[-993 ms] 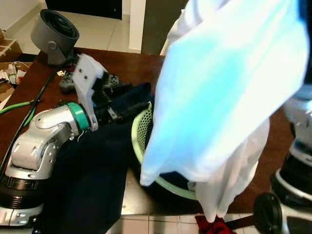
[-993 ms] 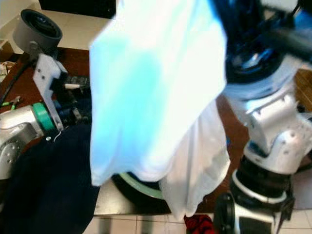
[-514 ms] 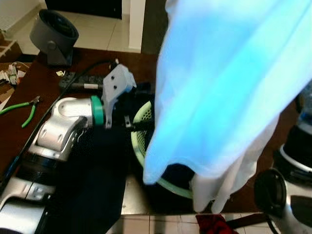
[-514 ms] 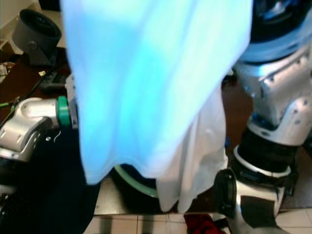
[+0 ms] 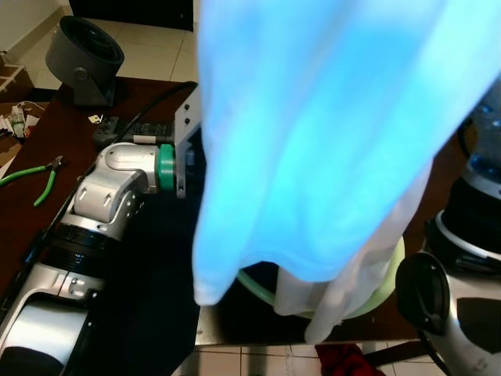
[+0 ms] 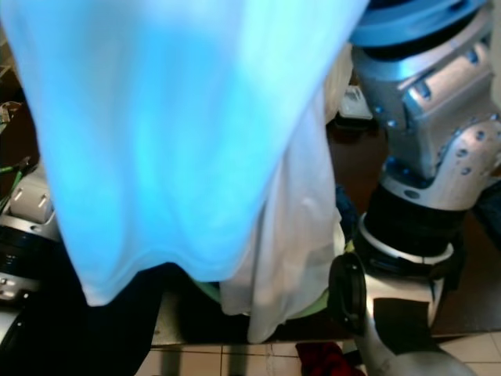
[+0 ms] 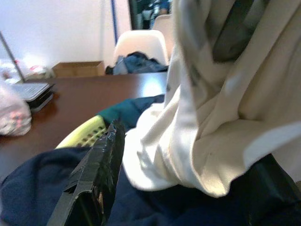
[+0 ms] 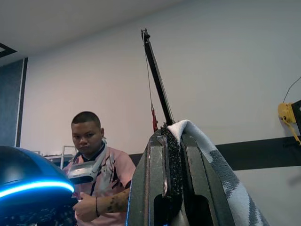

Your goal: Hang hanger

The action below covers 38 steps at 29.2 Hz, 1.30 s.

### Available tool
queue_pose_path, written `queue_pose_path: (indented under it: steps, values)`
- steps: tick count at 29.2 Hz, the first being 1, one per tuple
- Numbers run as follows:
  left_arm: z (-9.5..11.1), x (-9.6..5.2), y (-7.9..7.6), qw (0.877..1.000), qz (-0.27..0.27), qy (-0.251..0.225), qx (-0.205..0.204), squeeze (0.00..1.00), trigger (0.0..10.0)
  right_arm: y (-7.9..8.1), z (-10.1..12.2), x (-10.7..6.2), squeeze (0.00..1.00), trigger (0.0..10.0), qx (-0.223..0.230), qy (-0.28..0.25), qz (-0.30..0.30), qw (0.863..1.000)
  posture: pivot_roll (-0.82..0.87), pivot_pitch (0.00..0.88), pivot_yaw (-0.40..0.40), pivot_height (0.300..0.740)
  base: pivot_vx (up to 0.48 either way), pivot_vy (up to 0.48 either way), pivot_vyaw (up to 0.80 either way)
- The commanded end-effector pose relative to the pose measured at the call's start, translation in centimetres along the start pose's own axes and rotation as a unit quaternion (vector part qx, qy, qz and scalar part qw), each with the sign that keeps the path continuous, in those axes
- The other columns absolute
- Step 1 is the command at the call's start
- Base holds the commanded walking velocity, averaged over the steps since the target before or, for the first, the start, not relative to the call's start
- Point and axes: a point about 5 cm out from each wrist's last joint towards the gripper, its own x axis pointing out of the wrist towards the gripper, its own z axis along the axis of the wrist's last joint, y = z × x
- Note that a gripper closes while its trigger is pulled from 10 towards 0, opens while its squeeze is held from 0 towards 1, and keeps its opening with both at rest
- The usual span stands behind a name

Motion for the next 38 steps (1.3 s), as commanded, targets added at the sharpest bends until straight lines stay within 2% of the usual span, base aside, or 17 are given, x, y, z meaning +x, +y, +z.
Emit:
queue_pose_path:
  steps: [1, 2, 3, 4, 5, 6, 14, 19, 28, 30, 32, 33, 34, 35, 36, 37, 38]
  values:
    - [0.4, 0.8, -0.6, 0.999, -0.036, -0.006, 0.013, 0.0, 10.0, 0.7, 0.3, 0.7, 0.0, 10.0, -0.012, 0.002, 0.018, 1.0, 0.05, 0.054, 0.024, 0.74, 0.0, 0.0, 0.0]
    - [0.4, 0.8, -0.6, 0.999, -0.036, -0.006, 0.013, 0.0, 10.0, 0.7, 0.3, 0.7, 0.0, 10.0, -0.012, 0.002, 0.018, 1.0, 0.05, 0.054, 0.024, 0.74, 0.0, 0.0, 0.0]
    - [0.6, 1.4, -0.9, 0.998, -0.055, -0.021, 0.009, 0.0, 3.6, 0.8, 0.5, 0.6, 0.0, 10.0, -0.011, 0.001, 0.014, 1.0, 0.06, 0.055, 0.021, 0.74, 0.0, 0.0, 0.0]
    - [0.6, 1.4, -0.9, 0.998, -0.055, -0.021, 0.009, 0.0, 3.6, 0.8, 0.5, 0.6, 0.0, 10.0, -0.011, 0.001, 0.014, 1.0, 0.06, 0.055, 0.021, 0.74, 0.0, 0.0, 0.0]
    - [0.6, 1.5, -1.0, 0.998, -0.056, -0.023, 0.009, 0.0, 0.3, 0.8, 0.6, 0.5, 0.0, 10.0, -0.011, 0.0, 0.013, 1.0, 0.06, 0.055, 0.021, 0.74, 0.0, 0.0, 0.0]
    - [0.4, 1.5, -0.9, 0.998, -0.053, -0.021, 0.006, 0.0, 0.0, 0.8, 0.7, 0.5, 0.0, 10.0, -0.011, -0.001, 0.012, 1.0, 0.06, 0.055, 0.021, 0.74, 0.0, 0.0, 0.0]
    - [-0.3, 1.0, -0.7, 0.999, -0.032, -0.014, -0.006, 0.0, 0.0, 0.8, 0.7, 0.6, 0.0, 10.0, -0.012, -0.005, 0.009, 1.0, 0.07, 0.055, 0.021, 0.74, 0.0, 0.0, 0.0]
    - [-0.7, 0.4, -0.3, 1.0, 0.013, -0.004, -0.007, 0.0, 0.0, 0.8, 0.8, 0.6, 0.0, 10.0, -0.013, -0.007, 0.003, 1.0, 0.07, 0.06, 0.022, 0.74, 0.0, 0.0, 0.0]
    - [-0.2, -0.6, -0.7, 0.998, 0.053, -0.016, 0.004, 0.0, 0.0, 0.2, 0.6, -0.2, 0.0, 10.0, -0.017, -0.006, -0.03, 0.999, 0.08, 0.068, 0.022, 0.74, 0.0, 0.0, 0.0]
    - [0.4, -1.1, -0.8, 0.996, 0.079, -0.027, 0.012, 0.0, 0.0, -0.7, 0.2, -1.3, 0.0, 10.0, -0.032, 0.006, -0.073, 0.997, 0.08, 0.071, 0.023, 0.74, 0.0, 0.0, 0.0]
    - [2.4, -2.8, -0.9, 0.987, 0.146, -0.054, 0.042, 0.0, 0.0, -3.5, -0.7, -4.9, 0.0, 10.0, -0.081, 0.032, -0.212, 0.973, 0.09, 0.079, 0.016, 0.74, 0.0, 0.0, 0.0]
    - [3.7, -3.8, -1.1, 0.979, 0.183, -0.07, 0.06, 0.0, 0.0, -5.4, -1.8, -8.6, 0.0, 10.0, -0.104, 0.053, -0.293, 0.949, 0.09, 0.083, 0.011, 0.74, 0.0, 0.0, 0.0]
    - [3.7, -3.8, -1.1, 0.979, 0.183, -0.07, 0.06, 0.0, 0.0, -5.4, -1.8, -8.6, 0.0, 10.0, -0.104, 0.053, -0.293, 0.949, 0.09, 0.083, 0.011, 0.74, 0.0, 0.0, 0.0]
    - [4.8, -4.7, -1.3, 0.971, 0.213, -0.082, 0.076, 0.0, 0.0, -6.5, -2.8, -11.8, 0.0, 10.0, -0.126, 0.073, -0.358, 0.922, 0.1, 0.087, 0.006, 0.74, 0.0, 0.0, 0.0]
    - [4.8, -4.7, -1.3, 0.971, 0.213, -0.082, 0.076, 0.0, 0.0, -6.5, -2.8, -11.8, 0.0, 10.0, -0.126, 0.073, -0.358, 0.922, 0.1, 0.087, 0.006, 0.74, 0.0, 0.0, 0.0]
    - [5.7, -5.4, -1.5, 0.964, 0.235, -0.089, 0.087, 0.0, 0.0, -7.2, -3.7, -14.3, 0.0, 10.0, -0.128, 0.089, -0.404, 0.901, 0.11, 0.089, 0.005, 0.74, 0.0, 0.0, 0.0]
    - [6.6, -6.1, -2.1, 0.959, 0.248, -0.093, 0.098, 0.0, 10.0, -7.7, -4.7, -16.7, 0.0, 10.0, -0.147, 0.108, -0.456, 0.871, 0.12, 0.091, 0.005, 0.74, 0.0, 0.0, 0.0]
